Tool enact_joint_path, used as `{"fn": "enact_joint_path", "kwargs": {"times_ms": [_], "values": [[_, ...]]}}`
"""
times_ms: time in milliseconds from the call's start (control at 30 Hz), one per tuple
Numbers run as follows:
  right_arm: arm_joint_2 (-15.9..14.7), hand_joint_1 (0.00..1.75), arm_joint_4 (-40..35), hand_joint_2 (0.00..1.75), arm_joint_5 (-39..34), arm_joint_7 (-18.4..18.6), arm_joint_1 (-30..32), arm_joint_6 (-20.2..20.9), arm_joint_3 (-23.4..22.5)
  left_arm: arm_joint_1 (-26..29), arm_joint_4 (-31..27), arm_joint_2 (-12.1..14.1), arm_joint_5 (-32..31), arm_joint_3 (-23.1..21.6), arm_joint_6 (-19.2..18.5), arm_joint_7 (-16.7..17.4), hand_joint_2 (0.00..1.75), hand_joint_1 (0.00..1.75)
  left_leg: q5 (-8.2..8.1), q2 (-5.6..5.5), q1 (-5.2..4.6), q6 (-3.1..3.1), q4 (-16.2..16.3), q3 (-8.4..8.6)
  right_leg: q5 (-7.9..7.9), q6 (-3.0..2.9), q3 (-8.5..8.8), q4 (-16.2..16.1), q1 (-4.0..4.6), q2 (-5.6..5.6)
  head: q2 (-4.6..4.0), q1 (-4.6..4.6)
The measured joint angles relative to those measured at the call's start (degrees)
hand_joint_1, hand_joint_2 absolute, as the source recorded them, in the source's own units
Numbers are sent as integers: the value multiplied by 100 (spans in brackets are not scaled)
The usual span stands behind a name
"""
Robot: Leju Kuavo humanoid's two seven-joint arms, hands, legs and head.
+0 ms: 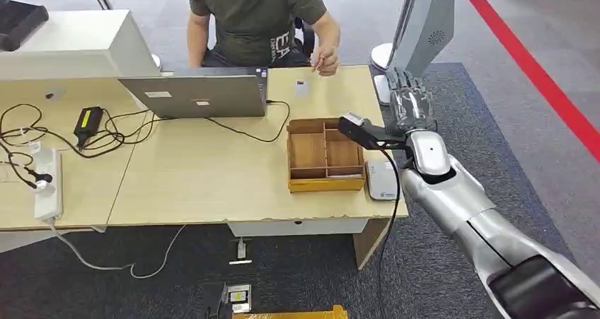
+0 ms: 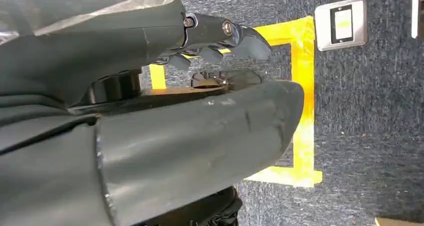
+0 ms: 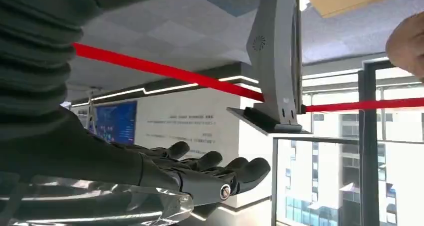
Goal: Pass the card to the sensor for recognition and then transmit it.
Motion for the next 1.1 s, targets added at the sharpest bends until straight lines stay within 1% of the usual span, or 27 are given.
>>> {"fn": "enact_joint_path", "kwargs": {"times_ms": [100, 200, 267, 400, 433, 533, 600, 667, 733, 833, 1033, 1100], "values": [[-26, 0, 24, 0, -57, -35, 11, 48, 39, 7, 0, 2, 4, 33, 0, -11, 0, 0, 0, 0, 0, 0, 0, 1, 0, 0, 0, -1, 0, 0, 0, 0], [-114, 0, 24, 0, -258, -66, 101, 138, 52, 17, 0, 2, 42, 52, 11, -42, 0, 0, 0, -1, 0, 0, 1, 2, 0, 0, -1, -2, 0, 0, 0, 0], [-229, 0, 28, 0, -520, -63, 238, 131, 33, 36, 0, 2, 98, 83, 26, -91, 0, 0, -1, -4, 0, 1, 2, 2, -1, 1, -1, -3, 0, -3, 0, 0], [-551, 0, 109, 0, -1124, -74, 649, 65, -81, 74, 0, 24, 166, 146, 61, -295, 0, 0, -5, -6, 0, 6, 5, 3, -3, 4, 1, -10, -2, -5, 0, 0], [-685, 0, 172, 0, -1344, -123, 794, -5, -139, 87, 0, 33, 190, 174, 63, -356, 0, 0, -5, -7, 1, 7, 4, 2, -4, 5, 4, -11, -2, -6, 0, 2], [-927, 0, 392, 0, -1795, -322, 1227, -280, -295, 128, 0, 63, 238, 236, 77, -472, 0, 0, -9, -13, 0, 10, 4, -3, -4, 6, 0, -13, -4, -7, 0, -2], [-1047, 0, 606, 0, -2305, -478, 1520, -442, -451, 135, 0, 72, 280, 284, 79, -616, 0, 0, -13, -16, 0, 13, 4, -3, -5, 7, 4, -14, -3, -8, 0, 0], [-1143, 0, 888, 0, -2991, -714, 1869, -596, -676, 144, 0, 85, 308, 343, 77, -734, 0, 0, -14, -16, 0, 13, 4, -6, -10, 11, 6, -15, -2, -11, 0, 0], [-1169, 0, 1110, 0, -3411, -894, 2211, -686, -867, 156, 0, 98, 347, 395, 83, -763, 0, 0, -16, -24, 0, 15, 2, -10, -11, 10, 4, -14, -3, -14, 0, 7], [-1139, 0, 1421, 0, -3854, -1008, 2697, -787, -1119, 178, 0, 116, 413, 485, 125, -883, 0, 0, -20, -22, 0, 13, 1, -10, -13, 8, 3, -14, 1, -14, 0, 2], [-933, 0, 1921, 0, -4396, -999, 3381, -785, -1482, 208, 0, 157, 431, 636, 380, -1318, 0, 0, -22, -22, 1, 10, -3, -9, -21, 8, 1, -14, 2, -13, 0, 2], [-848, 0, 2048, 0, -4465, -1005, 3539, -798, -1582, 217, 0, 173, 450, 682, 418, -1377, 0, 0, -22, -19, 1, 10, -4, -9, -21, 8, 1, -14, 1, -13, 0, 0]]}}
